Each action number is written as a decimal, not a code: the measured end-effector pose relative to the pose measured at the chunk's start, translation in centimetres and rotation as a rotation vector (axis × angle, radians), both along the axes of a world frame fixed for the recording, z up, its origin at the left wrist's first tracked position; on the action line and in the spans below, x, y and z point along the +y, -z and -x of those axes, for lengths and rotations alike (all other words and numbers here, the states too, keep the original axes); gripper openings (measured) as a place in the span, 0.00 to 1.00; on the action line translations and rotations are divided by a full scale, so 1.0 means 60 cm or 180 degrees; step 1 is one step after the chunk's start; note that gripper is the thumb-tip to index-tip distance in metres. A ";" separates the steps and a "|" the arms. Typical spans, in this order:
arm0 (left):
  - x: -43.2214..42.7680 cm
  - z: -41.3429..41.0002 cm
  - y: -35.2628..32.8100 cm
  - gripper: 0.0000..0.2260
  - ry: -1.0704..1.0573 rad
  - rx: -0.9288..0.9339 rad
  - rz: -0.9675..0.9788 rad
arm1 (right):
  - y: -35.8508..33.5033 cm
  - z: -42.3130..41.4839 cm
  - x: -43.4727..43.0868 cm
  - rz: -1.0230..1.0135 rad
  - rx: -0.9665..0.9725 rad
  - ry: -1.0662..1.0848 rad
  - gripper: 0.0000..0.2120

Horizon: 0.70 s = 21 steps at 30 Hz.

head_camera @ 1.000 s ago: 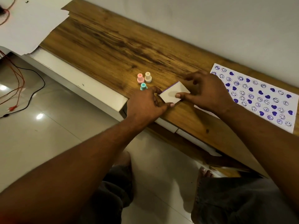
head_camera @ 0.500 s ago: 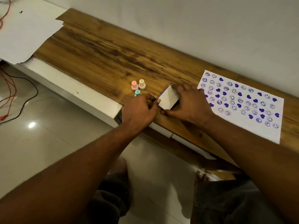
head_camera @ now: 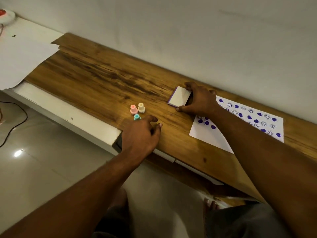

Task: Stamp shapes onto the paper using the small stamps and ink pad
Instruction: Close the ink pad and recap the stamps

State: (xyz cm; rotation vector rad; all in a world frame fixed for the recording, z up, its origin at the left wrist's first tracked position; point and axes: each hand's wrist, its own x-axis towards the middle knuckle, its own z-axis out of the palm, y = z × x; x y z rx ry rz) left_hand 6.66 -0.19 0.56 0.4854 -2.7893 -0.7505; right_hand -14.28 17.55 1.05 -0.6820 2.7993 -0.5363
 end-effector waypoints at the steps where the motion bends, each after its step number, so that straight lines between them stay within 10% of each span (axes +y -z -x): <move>1: 0.001 0.000 -0.001 0.18 0.0015 0.0012 -0.0007 | 0.000 0.002 0.001 0.0009 -0.0012 -0.0021 0.53; 21: 0.016 0.009 -0.001 0.16 0.0170 0.0134 0.0011 | 0.002 0.027 0.008 0.0165 -0.0059 -0.0021 0.55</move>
